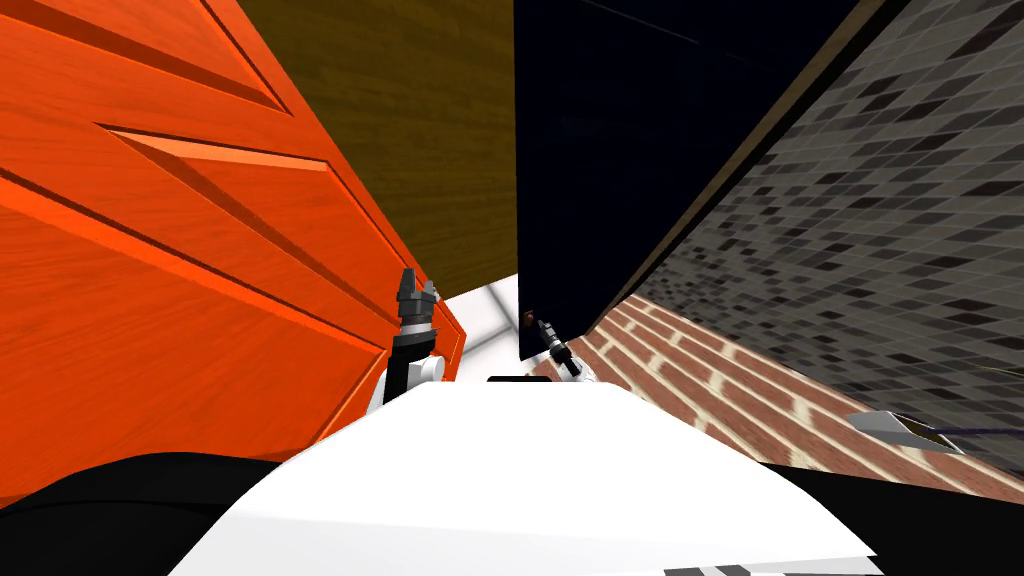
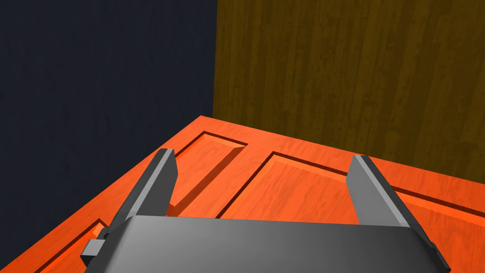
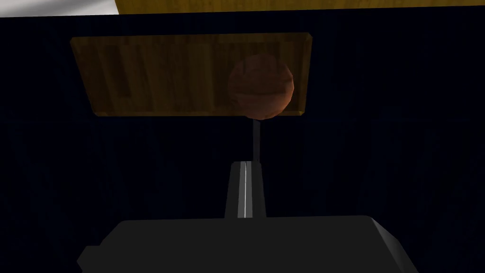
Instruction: Push the door open
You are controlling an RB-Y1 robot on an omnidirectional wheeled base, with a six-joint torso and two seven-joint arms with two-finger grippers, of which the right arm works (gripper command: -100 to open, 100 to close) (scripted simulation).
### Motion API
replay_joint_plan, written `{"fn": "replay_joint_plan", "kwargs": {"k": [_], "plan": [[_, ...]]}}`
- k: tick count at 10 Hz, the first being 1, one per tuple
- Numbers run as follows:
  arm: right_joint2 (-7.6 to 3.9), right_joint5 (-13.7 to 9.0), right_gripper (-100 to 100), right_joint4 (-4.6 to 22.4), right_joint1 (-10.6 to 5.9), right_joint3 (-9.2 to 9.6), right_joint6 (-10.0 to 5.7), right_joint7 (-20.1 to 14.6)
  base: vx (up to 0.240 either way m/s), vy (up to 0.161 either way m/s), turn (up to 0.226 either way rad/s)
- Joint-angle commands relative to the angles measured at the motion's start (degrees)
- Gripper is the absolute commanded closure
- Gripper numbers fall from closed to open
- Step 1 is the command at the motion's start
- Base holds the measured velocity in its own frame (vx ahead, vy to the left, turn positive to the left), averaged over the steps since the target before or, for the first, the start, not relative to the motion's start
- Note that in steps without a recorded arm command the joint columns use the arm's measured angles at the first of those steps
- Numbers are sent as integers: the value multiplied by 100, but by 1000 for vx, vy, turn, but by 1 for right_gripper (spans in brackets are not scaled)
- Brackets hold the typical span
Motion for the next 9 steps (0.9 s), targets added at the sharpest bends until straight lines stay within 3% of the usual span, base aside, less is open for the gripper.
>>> {"fn": "replay_joint_plan", "kwargs": {"k": [1, 6, 9], "plan": [[6, -4, -100, -21, 14, 10, 23, -37, -228, -9, -28], [57, -15, -100, -60, 29, 28, 66, -105, -196, 5, -34], [46, -35, -100, -37, 36, -4, 38, -51, 146, 34, 23]]}}
